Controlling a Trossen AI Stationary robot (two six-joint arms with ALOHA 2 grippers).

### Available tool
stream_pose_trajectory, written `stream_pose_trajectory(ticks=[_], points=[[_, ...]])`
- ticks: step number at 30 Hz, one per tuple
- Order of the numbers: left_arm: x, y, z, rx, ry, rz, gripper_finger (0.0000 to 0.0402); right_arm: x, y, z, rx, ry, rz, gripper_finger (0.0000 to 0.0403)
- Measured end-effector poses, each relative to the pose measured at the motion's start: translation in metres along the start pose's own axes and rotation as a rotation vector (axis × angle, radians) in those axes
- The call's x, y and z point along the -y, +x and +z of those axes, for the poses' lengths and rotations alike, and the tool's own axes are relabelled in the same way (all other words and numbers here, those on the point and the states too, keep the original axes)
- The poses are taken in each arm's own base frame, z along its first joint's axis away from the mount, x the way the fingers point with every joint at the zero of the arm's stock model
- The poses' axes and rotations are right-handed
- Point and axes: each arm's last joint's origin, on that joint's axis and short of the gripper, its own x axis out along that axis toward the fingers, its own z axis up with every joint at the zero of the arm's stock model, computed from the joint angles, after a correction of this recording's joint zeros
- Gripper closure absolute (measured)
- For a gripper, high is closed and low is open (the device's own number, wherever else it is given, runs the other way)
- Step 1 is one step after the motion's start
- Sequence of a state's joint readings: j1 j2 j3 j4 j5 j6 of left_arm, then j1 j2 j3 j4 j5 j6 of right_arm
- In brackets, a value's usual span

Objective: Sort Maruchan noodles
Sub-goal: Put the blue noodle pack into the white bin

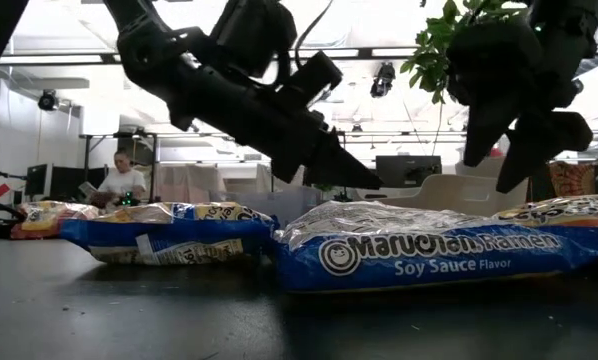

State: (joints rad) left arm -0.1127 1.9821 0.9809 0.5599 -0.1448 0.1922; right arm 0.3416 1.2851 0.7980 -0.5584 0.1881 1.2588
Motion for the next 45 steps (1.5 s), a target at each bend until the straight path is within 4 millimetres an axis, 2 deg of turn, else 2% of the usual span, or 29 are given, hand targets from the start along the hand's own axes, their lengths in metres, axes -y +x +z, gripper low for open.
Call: stream_pose_trajectory(ticks=[6,14,22,35,45], points=[[-0.002,0.005,-0.007,-0.042,0.001,0.001,0.0402,0.017,-0.001,-0.003,0.071,0.037,-0.003,0.0066],[-0.011,0.009,-0.018,-0.107,-0.006,0.016,0.0402,0.034,0.014,-0.009,0.137,0.115,0.106,0.0066],[-0.011,0.006,-0.032,-0.262,-0.034,0.000,0.0402,0.039,0.026,-0.004,0.194,0.188,0.227,0.0064],[-0.012,0.006,-0.034,-0.279,-0.041,-0.001,0.0402,0.034,0.027,0.014,0.293,0.208,0.247,0.0062],[-0.011,0.006,-0.034,-0.265,-0.044,0.000,0.0402,0.016,0.056,0.018,0.313,0.160,0.248,0.0062]])
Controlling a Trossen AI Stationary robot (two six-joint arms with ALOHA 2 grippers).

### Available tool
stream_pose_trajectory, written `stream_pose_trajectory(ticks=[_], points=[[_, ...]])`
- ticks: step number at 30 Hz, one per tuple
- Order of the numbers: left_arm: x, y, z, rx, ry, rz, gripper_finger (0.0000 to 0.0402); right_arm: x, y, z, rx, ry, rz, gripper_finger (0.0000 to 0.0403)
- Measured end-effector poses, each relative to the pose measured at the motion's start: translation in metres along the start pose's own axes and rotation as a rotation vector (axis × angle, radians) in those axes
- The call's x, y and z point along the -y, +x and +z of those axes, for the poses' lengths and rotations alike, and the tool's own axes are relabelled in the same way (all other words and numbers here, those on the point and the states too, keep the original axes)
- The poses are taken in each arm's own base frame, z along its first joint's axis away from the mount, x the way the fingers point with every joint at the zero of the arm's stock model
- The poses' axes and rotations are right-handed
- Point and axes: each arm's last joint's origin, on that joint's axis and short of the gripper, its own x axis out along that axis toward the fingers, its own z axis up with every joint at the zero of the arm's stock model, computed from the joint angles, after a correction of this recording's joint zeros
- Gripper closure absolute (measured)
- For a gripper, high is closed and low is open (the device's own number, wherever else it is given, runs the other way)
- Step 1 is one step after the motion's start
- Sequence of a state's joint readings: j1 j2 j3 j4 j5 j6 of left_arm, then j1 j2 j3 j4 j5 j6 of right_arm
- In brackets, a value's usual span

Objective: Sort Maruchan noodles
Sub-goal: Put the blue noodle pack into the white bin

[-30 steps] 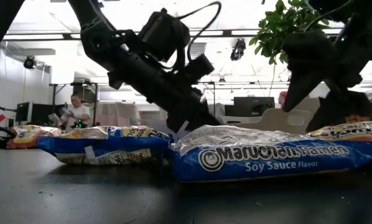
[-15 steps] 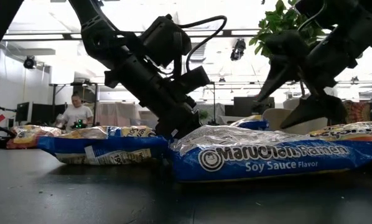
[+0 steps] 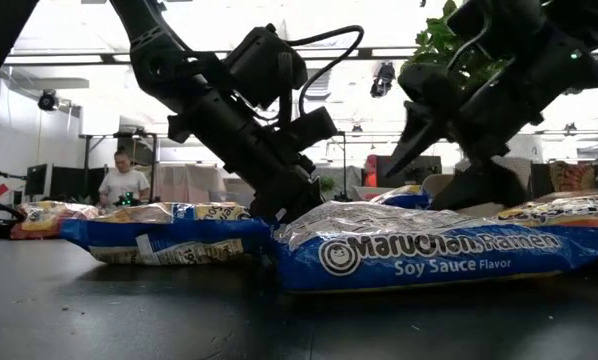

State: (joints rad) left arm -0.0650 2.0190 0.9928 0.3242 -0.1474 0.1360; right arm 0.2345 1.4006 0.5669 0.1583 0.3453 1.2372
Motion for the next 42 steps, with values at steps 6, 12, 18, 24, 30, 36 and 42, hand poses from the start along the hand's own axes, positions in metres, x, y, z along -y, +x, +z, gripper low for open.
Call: stream_pose_trajectory(ticks=[6,12,18,24,30,36,42], points=[[0.000,0.000,0.001,0.015,-0.014,-0.001,0.0402,-0.008,0.012,0.001,0.021,-0.043,-0.017,0.0078],[0.000,0.000,0.002,0.024,-0.022,-0.001,0.0402,-0.005,0.018,0.002,0.029,-0.042,-0.040,0.0124],[0.000,0.001,0.002,0.031,-0.030,0.000,0.0402,-0.004,0.019,0.004,0.053,-0.045,-0.057,0.0206],[0.000,-0.001,0.004,0.036,-0.050,0.000,0.0402,-0.005,0.018,0.005,0.059,-0.047,-0.050,0.0286],[-0.003,-0.013,0.010,0.021,-0.026,-0.007,0.0402,-0.007,0.015,0.005,0.056,-0.059,-0.035,0.0329],[-0.007,-0.032,0.019,0.016,0.026,-0.008,0.0402,-0.012,0.012,0.009,0.073,-0.082,0.006,0.0336],[-0.013,-0.059,0.028,0.046,0.075,0.000,0.0402,-0.019,0.008,0.012,0.085,-0.121,0.030,0.0347]])
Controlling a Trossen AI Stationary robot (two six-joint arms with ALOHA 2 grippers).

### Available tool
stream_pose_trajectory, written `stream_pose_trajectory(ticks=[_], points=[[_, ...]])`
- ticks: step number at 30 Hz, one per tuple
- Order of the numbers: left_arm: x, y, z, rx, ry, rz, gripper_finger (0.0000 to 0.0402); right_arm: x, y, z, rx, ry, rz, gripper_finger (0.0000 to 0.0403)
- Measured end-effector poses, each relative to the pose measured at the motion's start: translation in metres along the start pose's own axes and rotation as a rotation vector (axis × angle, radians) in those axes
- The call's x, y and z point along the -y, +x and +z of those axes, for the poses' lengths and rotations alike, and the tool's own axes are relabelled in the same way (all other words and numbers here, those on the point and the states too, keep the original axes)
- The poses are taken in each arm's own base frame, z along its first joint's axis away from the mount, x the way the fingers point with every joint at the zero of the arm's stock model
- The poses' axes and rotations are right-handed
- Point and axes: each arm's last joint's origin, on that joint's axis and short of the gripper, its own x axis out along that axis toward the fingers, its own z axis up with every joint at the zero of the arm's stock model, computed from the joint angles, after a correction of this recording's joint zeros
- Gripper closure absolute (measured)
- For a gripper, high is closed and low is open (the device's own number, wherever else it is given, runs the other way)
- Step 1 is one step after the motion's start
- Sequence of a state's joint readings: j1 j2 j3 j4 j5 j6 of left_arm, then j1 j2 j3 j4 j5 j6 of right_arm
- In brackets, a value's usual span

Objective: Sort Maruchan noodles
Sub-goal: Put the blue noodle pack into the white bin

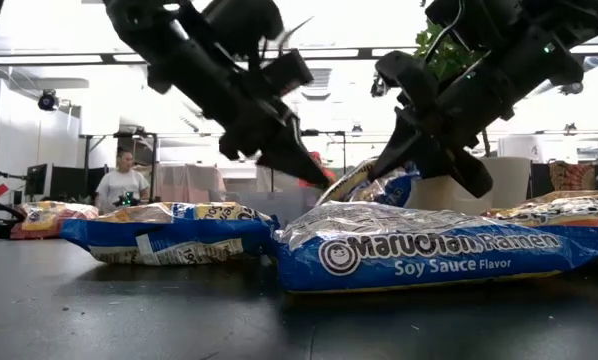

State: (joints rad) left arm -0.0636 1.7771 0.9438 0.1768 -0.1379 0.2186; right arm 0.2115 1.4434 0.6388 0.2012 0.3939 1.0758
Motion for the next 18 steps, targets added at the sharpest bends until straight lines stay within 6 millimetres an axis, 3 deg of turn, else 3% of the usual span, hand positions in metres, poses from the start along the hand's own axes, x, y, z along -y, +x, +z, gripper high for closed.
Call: stream_pose_trajectory(ticks=[7,18], points=[[-0.012,-0.044,0.003,0.084,-0.007,0.033,0.0402,-0.008,-0.001,0.005,0.020,-0.054,0.018,0.0381],[-0.021,-0.117,-0.012,0.271,-0.044,0.091,0.0402,-0.027,-0.003,0.016,0.055,-0.147,0.065,0.0386]])
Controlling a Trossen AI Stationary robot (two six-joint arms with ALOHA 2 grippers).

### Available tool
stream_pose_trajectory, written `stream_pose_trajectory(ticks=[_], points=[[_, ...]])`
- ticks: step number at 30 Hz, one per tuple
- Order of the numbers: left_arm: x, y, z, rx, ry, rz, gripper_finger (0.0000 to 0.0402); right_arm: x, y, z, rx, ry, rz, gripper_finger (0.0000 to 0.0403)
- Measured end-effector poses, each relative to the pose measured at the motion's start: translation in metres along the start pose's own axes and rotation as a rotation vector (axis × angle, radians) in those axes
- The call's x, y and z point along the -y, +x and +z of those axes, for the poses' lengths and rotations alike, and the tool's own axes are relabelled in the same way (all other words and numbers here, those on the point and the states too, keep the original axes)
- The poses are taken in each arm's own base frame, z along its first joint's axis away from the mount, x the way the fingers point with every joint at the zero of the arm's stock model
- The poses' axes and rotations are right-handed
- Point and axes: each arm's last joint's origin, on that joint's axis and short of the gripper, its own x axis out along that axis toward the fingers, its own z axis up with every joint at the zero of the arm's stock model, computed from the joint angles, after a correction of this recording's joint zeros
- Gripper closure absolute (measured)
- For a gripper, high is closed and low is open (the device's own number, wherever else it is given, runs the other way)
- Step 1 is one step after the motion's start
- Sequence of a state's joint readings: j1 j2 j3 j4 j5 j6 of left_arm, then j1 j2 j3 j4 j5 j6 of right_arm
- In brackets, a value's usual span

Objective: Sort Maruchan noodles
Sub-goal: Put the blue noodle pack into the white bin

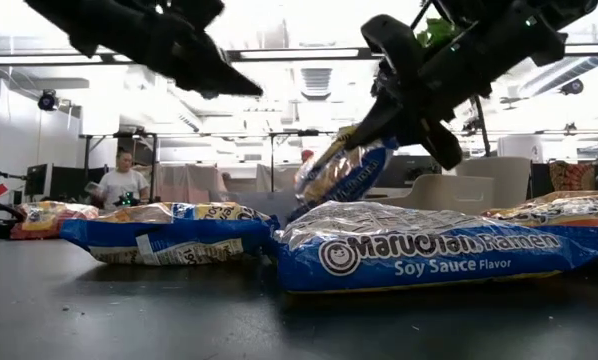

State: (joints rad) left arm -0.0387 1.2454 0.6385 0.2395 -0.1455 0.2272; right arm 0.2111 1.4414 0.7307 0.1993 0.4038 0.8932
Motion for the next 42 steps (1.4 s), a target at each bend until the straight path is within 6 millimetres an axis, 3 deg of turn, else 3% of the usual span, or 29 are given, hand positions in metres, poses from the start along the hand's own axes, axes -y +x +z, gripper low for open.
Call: stream_pose_trajectory(ticks=[10,17,25,31,36,42], points=[[-0.007,-0.049,-0.004,0.213,-0.032,0.052,0.0402,-0.016,-0.013,0.021,0.058,-0.064,0.062,0.0388],[-0.010,-0.064,-0.003,0.279,-0.024,0.107,0.0402,-0.018,-0.033,0.039,0.125,-0.095,0.082,0.0389],[-0.014,-0.070,0.003,0.304,-0.015,0.155,0.0402,-0.014,-0.057,0.060,0.241,-0.198,0.021,0.0389],[-0.014,-0.069,0.004,0.318,-0.022,0.166,0.0402,0.000,-0.072,0.070,0.307,-0.313,-0.185,0.0389],[-0.013,-0.066,0.002,0.299,-0.028,0.163,0.0402,0.015,-0.074,0.074,0.312,-0.358,-0.340,0.0389],[-0.013,-0.061,0.000,0.275,-0.038,0.168,0.0402,0.028,-0.075,0.086,0.288,-0.315,-0.410,0.0389]])
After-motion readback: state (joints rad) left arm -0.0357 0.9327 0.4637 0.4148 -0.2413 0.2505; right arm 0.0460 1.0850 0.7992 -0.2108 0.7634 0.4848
